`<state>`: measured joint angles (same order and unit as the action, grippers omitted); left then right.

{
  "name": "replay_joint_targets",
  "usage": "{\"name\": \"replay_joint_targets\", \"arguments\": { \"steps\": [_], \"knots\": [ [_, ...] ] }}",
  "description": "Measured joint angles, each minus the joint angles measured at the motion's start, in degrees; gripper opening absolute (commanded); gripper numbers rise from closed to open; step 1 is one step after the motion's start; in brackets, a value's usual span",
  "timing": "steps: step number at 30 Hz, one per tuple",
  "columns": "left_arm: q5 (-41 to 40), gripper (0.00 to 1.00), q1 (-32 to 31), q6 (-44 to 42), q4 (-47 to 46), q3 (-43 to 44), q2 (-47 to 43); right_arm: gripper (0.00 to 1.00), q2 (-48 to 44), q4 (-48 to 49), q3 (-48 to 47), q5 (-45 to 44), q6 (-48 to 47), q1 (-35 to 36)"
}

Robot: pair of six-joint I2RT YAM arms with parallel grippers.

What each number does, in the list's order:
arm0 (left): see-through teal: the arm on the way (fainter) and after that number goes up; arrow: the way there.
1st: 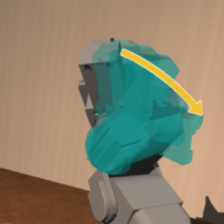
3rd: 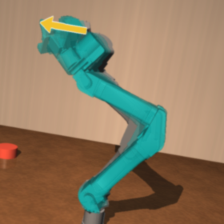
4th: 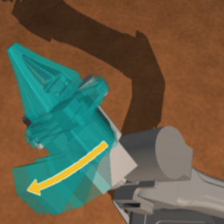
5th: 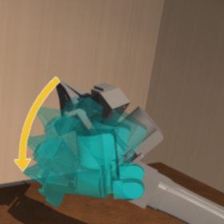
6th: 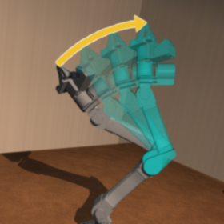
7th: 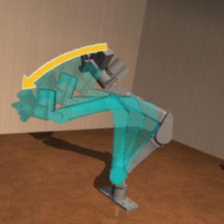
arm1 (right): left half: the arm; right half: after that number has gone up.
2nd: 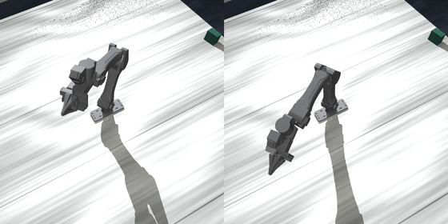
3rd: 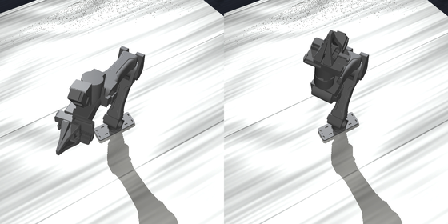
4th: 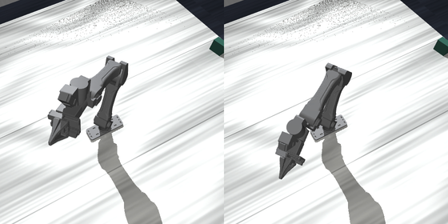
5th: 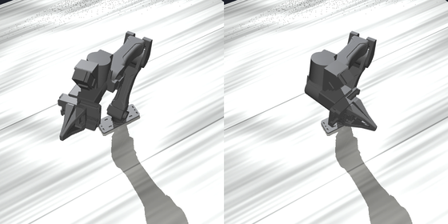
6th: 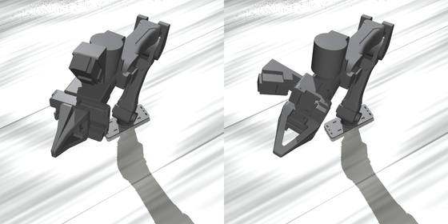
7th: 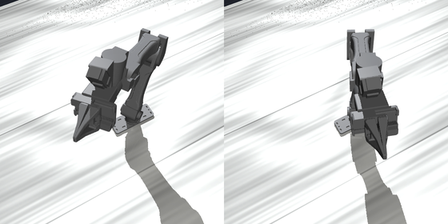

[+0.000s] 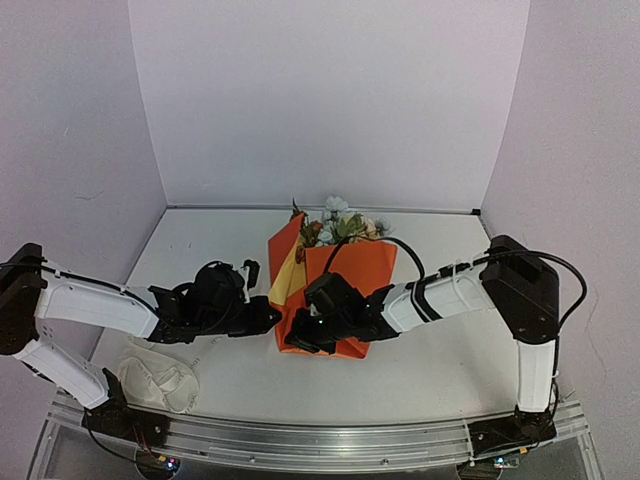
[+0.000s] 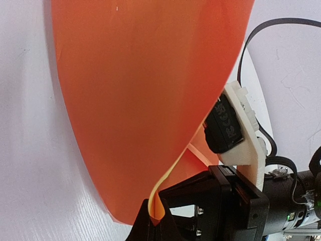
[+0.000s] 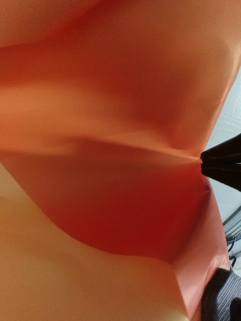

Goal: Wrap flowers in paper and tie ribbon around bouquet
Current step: Fold the 2/3-folded wrapping paper at the center of the board.

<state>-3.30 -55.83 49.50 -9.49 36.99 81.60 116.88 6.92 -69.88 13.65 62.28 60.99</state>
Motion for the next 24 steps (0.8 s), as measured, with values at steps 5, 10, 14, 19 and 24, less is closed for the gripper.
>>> {"name": "replay_joint_targets", "arguments": {
  "steps": [5, 10, 14, 19, 24],
  "knots": [
    [-0.50, 0.00, 0.00, -0.04, 0.04, 0.00, -0.02, 0.02, 0.50, -0.09, 0.02, -0.10, 0.96, 0.47],
    [-1.41, 0.01, 0.00, -0.27, 0.49, 0.07, -1.00, 0.02, 2.79, -1.10, 0.01, -0.86, 1.76, 0.67],
    [-1.45, 0.01, 0.00, -0.78, 0.51, 0.14, -2.11, 0.03, 3.17, -2.17, -0.85, -1.40, 1.92, 0.67],
    [-1.43, 0.00, 0.00, -1.67, 0.54, 0.18, -2.25, 0.07, 3.15, -3.11, -1.17, -1.73, 1.52, 0.67],
    [-1.36, 0.00, 0.00, -2.73, 0.59, 0.66, -1.85, 0.11, 1.73, -5.10, -1.17, -2.25, -0.50, 0.70]
  ]
}}
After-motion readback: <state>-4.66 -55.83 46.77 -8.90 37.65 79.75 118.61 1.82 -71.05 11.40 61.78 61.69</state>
